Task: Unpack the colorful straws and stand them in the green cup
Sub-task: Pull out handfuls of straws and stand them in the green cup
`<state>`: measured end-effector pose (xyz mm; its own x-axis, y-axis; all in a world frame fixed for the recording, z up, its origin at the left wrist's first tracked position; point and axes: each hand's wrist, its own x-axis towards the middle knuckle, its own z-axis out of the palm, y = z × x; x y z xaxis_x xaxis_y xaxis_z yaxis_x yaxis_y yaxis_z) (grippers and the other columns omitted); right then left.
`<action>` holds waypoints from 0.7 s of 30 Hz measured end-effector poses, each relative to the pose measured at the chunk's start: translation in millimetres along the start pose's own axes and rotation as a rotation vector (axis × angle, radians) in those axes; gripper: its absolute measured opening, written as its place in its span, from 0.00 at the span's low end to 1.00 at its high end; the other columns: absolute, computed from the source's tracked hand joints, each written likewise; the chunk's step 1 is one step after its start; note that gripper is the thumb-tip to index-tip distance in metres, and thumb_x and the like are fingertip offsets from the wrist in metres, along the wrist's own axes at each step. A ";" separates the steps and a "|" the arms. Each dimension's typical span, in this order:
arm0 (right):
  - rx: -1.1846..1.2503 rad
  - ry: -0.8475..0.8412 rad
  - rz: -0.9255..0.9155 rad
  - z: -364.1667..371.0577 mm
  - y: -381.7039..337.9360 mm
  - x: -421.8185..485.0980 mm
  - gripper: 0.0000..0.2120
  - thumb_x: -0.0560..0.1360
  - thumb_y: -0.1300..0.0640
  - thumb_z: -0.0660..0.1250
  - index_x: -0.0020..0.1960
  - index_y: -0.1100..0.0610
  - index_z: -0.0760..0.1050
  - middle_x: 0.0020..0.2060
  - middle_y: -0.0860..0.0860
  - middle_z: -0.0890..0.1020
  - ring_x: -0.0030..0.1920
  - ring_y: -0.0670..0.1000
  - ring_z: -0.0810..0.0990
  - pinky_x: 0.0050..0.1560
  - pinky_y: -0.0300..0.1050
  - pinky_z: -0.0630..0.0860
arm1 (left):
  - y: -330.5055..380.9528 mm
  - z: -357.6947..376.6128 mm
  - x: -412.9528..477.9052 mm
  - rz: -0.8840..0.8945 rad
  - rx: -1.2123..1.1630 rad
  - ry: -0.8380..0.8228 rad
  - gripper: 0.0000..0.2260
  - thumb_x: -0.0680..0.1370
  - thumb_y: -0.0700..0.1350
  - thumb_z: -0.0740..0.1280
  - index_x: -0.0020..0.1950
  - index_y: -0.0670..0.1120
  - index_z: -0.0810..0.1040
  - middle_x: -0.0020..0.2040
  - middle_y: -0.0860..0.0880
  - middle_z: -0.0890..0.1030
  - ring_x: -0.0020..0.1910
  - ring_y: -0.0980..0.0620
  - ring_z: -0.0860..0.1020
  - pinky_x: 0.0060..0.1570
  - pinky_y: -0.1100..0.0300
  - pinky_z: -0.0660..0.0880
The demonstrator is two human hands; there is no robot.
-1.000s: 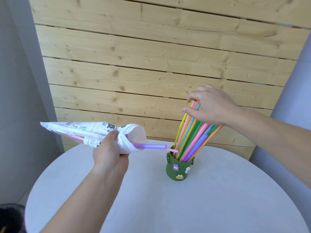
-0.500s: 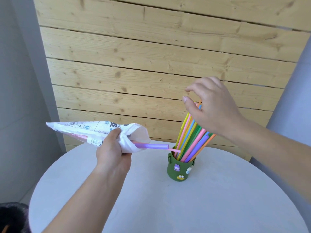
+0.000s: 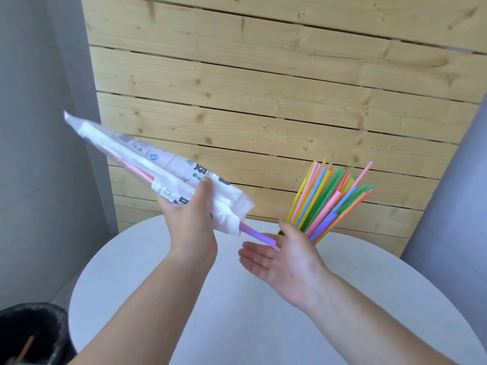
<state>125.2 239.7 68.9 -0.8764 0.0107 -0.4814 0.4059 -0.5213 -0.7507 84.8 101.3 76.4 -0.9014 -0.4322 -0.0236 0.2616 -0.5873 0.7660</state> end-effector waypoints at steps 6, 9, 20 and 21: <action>0.218 -0.090 0.078 -0.5 15.3 13.7 0.24 0.83 0.47 0.58 0.63 0.69 0.74 0.49 0.68 0.82 0.42 0.65 0.85 0.38 0.54 0.84 | -1.6 12.1 -22.4 0.158 0.260 -0.182 0.22 0.77 0.45 0.76 0.66 0.54 0.70 0.60 0.48 0.83 0.56 0.54 0.84 0.53 0.56 0.81; 0.209 -0.175 0.028 1.7 16.2 12.9 0.17 0.81 0.53 0.62 0.56 0.64 0.83 0.45 0.62 0.86 0.39 0.59 0.86 0.39 0.50 0.84 | -7.0 19.0 -35.1 0.239 0.349 -0.278 0.22 0.77 0.42 0.76 0.64 0.55 0.69 0.56 0.51 0.81 0.52 0.58 0.84 0.49 0.59 0.82; 0.184 -0.248 -0.002 -1.9 16.4 16.4 0.20 0.79 0.52 0.60 0.35 0.53 0.86 0.33 0.49 0.80 0.29 0.49 0.76 0.32 0.38 0.69 | -11.8 20.6 -44.6 0.285 0.478 -0.469 0.32 0.74 0.42 0.78 0.71 0.55 0.65 0.61 0.51 0.80 0.59 0.53 0.83 0.58 0.48 0.83; 0.174 -0.250 0.010 -1.7 16.0 16.1 0.20 0.79 0.52 0.60 0.35 0.53 0.85 0.32 0.49 0.79 0.29 0.48 0.75 0.31 0.38 0.68 | -11.7 20.5 -44.7 0.277 0.482 -0.476 0.32 0.74 0.42 0.79 0.71 0.56 0.65 0.62 0.50 0.80 0.60 0.52 0.83 0.59 0.46 0.83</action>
<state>118.1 233.0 48.4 -0.9181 -0.1941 -0.3456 0.3830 -0.6591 -0.6473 115.0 141.5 81.7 -0.9054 -0.1129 0.4094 0.4193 -0.0857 0.9038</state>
